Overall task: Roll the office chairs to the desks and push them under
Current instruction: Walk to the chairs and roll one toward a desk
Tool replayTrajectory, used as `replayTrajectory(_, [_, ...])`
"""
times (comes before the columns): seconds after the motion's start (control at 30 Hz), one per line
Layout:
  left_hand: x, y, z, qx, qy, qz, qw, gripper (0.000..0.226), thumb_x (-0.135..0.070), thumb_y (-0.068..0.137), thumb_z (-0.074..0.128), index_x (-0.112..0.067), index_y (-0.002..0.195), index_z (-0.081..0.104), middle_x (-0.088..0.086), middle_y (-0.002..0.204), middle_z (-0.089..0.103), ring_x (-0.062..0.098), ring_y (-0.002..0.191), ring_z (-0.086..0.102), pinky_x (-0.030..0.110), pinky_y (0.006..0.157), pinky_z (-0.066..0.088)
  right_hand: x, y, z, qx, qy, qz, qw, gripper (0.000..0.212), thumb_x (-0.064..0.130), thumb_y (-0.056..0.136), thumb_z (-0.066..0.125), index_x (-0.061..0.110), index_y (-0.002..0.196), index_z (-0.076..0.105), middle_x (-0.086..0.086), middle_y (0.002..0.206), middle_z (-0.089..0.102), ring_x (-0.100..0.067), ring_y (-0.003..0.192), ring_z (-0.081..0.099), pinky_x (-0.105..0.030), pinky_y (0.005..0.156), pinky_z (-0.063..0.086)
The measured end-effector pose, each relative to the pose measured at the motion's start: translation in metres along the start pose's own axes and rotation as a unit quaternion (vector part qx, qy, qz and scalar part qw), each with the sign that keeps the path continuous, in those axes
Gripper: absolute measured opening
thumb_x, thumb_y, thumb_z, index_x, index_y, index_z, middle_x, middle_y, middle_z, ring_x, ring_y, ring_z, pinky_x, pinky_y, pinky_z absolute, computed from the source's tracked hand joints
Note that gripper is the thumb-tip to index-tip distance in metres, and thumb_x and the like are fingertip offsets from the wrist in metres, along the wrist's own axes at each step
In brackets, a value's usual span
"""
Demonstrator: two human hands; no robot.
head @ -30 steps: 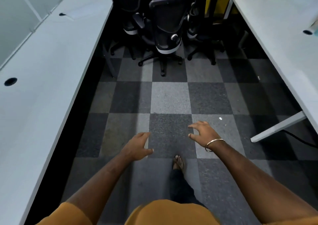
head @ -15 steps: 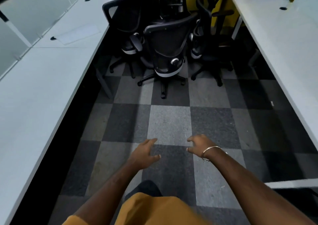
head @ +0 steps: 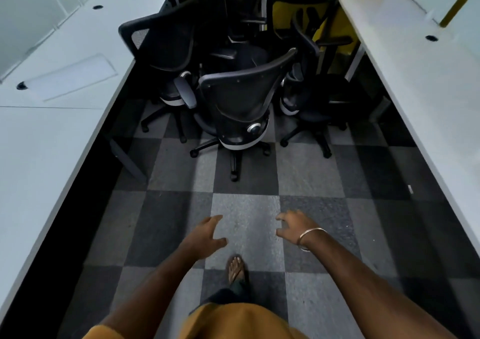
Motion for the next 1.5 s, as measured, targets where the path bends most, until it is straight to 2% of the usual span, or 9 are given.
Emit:
replayTrajectory(0.23, [-0.051,0.107,-0.092,-0.044,-0.001,0.025,0.999,0.076,-0.041,0.098,0.067,-0.025,0.162,0.029,0.006,0.165,0.035,0.025,0.149,0.036,0.042,0.119,0.035,0.009,0.105,-0.093,-0.031,-0.002,-0.017,0.999,0.071,0.038,0.096,0.065,0.019,0.159,0.037,-0.011,0.156,0.044,-0.032,0.142,0.038,-0.037,0.116,0.034])
replayTrajectory(0.37, [-0.068,0.148,-0.111,-0.055,-0.003,0.031,0.998,0.075,-0.04,0.099,0.067,-0.025,0.162,0.028,0.005,0.166,0.033,0.023,0.149,0.036,0.039,0.118,0.034,0.022,0.172,-0.166,-0.136,-0.027,-0.062,0.988,0.088,0.034,0.092,0.067,0.018,0.164,0.02,-0.011,0.154,0.039,-0.034,0.136,0.039,-0.045,0.113,0.039])
replayTrajectory(0.63, [-0.087,0.219,-0.169,-0.092,-0.025,-0.018,0.995,0.077,-0.038,0.099,0.068,-0.025,0.163,0.028,0.003,0.164,0.036,0.019,0.146,0.04,0.027,0.112,0.033,0.052,0.31,-0.335,-0.302,-0.116,-0.178,0.929,0.093,0.018,0.079,0.07,0.011,0.162,0.027,-0.015,0.163,0.033,-0.034,0.153,0.028,-0.051,0.122,0.028])
replayTrajectory(0.8, [-0.105,0.257,-0.202,-0.132,-0.028,-0.032,0.99,0.076,-0.037,0.098,0.069,-0.023,0.162,0.031,0.002,0.16,0.041,0.019,0.142,0.043,0.028,0.113,0.036,0.041,0.39,-0.399,-0.238,-0.186,-0.164,0.939,0.08,0.02,0.085,0.07,0.017,0.157,0.036,-0.007,0.161,0.037,-0.028,0.157,0.019,-0.048,0.127,0.017])
replayTrajectory(0.9, [-0.117,0.278,-0.212,-0.165,-0.038,-0.031,0.985,0.075,-0.038,0.096,0.07,-0.022,0.16,0.034,0.002,0.157,0.044,0.02,0.14,0.046,0.038,0.114,0.043,0.029,0.424,-0.412,-0.216,-0.204,-0.169,0.94,0.071,0.017,0.082,0.071,0.018,0.149,0.046,-0.005,0.148,0.051,-0.026,0.151,0.033,-0.045,0.126,0.02])
replayTrajectory(1.0, [-0.133,0.3,-0.224,-0.219,-0.026,-0.003,0.975,0.076,-0.034,0.093,0.071,-0.02,0.159,0.036,0.002,0.156,0.043,0.021,0.141,0.043,0.041,0.116,0.041,0.03,0.443,-0.418,-0.229,-0.215,-0.181,0.932,0.047,0.026,0.082,0.076,0.019,0.126,0.062,-0.004,0.121,0.065,-0.026,0.125,0.054,-0.041,0.122,0.024])
replayTrajectory(1.27, [-0.183,0.345,-0.276,-0.405,0.071,0.039,0.911,0.094,-0.025,0.086,0.076,-0.018,0.164,0.023,0.006,0.165,0.026,0.025,0.156,0.022,0.047,0.124,0.026,0.034,0.444,-0.409,-0.231,-0.195,-0.19,0.934,0.037,0.039,0.08,0.083,0.019,0.106,0.068,-0.001,0.104,0.066,-0.025,0.107,0.057,-0.035,0.101,0.035])
replayTrajectory(1.37, [-0.175,0.359,-0.292,-0.377,0.09,0.021,0.922,0.093,-0.026,0.087,0.075,-0.018,0.164,0.023,0.004,0.168,0.025,0.025,0.159,0.016,0.052,0.126,0.023,0.041,0.435,-0.4,-0.233,-0.185,-0.19,0.936,0.036,0.038,0.08,0.082,0.019,0.108,0.068,0.0,0.106,0.066,-0.024,0.108,0.057,-0.035,0.1,0.035])
replayTrajectory(1.5, [-0.151,0.373,-0.3,-0.248,0.163,0.0,0.955,0.093,-0.037,0.089,0.074,-0.02,0.165,0.023,0.004,0.171,0.021,0.027,0.16,0.011,0.052,0.128,0.013,0.051,0.421,-0.385,-0.227,-0.183,-0.185,0.938,0.036,0.038,0.083,0.081,0.019,0.111,0.068,-0.001,0.108,0.067,-0.025,0.109,0.057,-0.036,0.101,0.036])
Point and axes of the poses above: each hand's wrist, its own y-axis towards the middle knuckle, its own z-axis out of the palm, x = y × z, the point moved 2 cm from there along y, towards the middle knuckle
